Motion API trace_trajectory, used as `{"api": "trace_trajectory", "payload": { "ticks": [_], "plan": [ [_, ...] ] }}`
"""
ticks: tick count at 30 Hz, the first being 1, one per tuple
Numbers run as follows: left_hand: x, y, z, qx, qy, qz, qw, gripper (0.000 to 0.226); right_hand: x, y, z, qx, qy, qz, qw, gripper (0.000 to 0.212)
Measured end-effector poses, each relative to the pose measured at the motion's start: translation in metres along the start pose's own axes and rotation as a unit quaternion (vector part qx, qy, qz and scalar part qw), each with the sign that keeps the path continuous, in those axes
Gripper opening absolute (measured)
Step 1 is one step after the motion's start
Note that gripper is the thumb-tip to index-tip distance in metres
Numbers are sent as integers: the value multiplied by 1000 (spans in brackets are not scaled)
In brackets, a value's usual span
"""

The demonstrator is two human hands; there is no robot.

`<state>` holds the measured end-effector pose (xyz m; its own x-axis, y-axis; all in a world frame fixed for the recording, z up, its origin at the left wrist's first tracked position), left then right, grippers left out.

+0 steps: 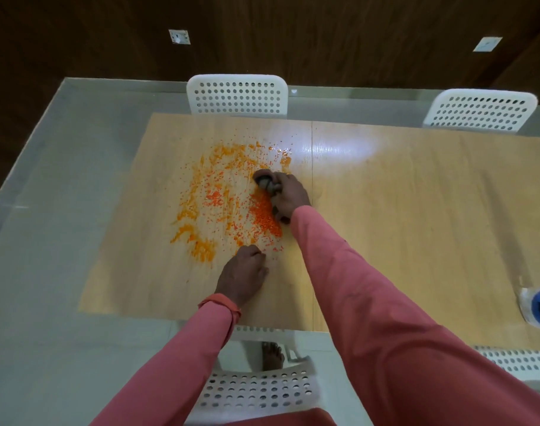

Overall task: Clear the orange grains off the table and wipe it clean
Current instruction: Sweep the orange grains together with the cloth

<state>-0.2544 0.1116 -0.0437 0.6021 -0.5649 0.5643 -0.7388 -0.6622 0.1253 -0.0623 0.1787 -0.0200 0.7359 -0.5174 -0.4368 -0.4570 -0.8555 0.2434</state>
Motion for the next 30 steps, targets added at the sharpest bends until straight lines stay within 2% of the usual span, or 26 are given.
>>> {"api": "trace_trajectory", "payload": {
  "ticks": [2,5,9,13,15,19,24,27,30],
  "plan": [
    [-8,4,-8,4,-14,9,1000,31,13,11,-7,53,-16,35,998,54],
    [-21,7,-18,11,-24,9,1000,32,56,33,-12,113,52,105,987,49],
    [-42,12,-27,14,-14,-24,1000,35,84,56,0,98,142,208,963,49],
    [-61,18,-37,10,-14,-17,1000,37,21,55,24,76,146,182,970,46],
    [-71,21,-46,9,-15,-8,1000,34,-17,46,37,60,107,147,982,48],
    [-102,32,-63,-24,-18,18,999,28,-52,37,46,77,17,175,981,60],
    [-125,37,-70,-70,-10,94,993,18,-11,79,33,178,45,294,938,48],
    [-129,34,-70,-94,-5,131,987,15,19,119,45,179,80,395,898,45],
    [-133,34,-73,-106,3,156,982,12,4,137,63,161,99,432,882,46]
  ]
}}
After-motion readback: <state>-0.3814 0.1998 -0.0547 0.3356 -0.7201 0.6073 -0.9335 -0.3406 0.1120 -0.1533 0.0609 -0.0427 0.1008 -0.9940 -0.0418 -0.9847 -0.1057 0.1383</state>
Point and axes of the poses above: each hand's wrist, its own y-axis away from the middle knuckle, its own z-axis out of the palm, x = y × z, the point moved 4 cm from there along -y, towards the middle knuckle, and after that the axes turned 12 degrees about y, right-handed, at the moved point
